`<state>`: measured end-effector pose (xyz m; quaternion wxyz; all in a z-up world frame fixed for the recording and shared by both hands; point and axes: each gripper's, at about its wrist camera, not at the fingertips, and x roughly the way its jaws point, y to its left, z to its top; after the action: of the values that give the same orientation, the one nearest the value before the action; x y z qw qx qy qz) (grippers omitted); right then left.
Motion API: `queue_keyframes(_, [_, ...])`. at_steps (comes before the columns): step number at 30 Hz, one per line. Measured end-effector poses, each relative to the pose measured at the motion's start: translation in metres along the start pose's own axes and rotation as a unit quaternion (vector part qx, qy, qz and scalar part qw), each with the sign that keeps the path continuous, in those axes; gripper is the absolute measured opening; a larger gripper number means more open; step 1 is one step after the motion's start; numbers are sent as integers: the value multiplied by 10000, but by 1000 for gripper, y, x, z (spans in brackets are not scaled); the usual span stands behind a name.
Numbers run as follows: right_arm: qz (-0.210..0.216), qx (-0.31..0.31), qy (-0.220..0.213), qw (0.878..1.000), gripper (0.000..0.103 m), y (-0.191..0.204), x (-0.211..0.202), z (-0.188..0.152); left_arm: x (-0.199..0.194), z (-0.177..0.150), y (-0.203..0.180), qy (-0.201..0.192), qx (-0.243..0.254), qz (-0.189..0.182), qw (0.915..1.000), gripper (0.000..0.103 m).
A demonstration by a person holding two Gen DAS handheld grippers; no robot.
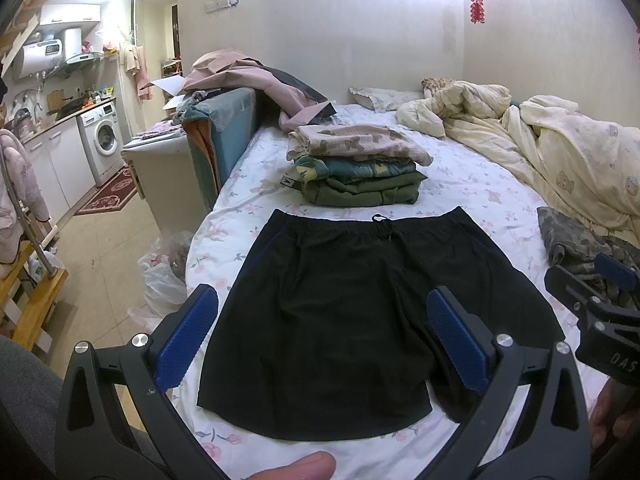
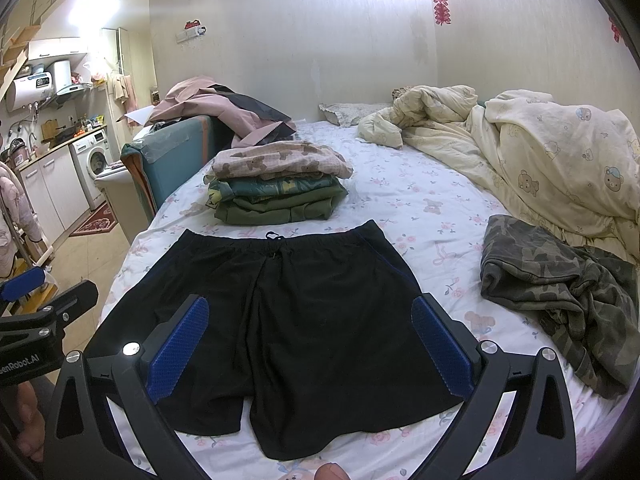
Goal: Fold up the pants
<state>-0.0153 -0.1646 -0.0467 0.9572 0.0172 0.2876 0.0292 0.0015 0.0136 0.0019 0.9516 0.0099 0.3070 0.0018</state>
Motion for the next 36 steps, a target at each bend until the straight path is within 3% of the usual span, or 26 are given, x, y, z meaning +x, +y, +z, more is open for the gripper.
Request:
queue_keyframes(27, [5,-2,13,10000,103,2,1,-3,0,-1,-1,18,-7,7,10000,103])
queue_keyframes(30, [363,273,248,9987,103,-6,3,-5,0,-2,-4,83,0,44,10000,103])
queue_keyframes(33, [1195,1388,912,9788,103,-54,23,-17,6,-3,-7,298,43,203,9993,103])
queue_keyframes(35, [992,1871,1232,9695,103,-74,34,-32,10,-3,-6,474,1,258,9985,103])
queue_keyframes(36, [1114,2281,1609,9538,103,-91,46,-47,12,-2,-5,544,-48,278,9981,103])
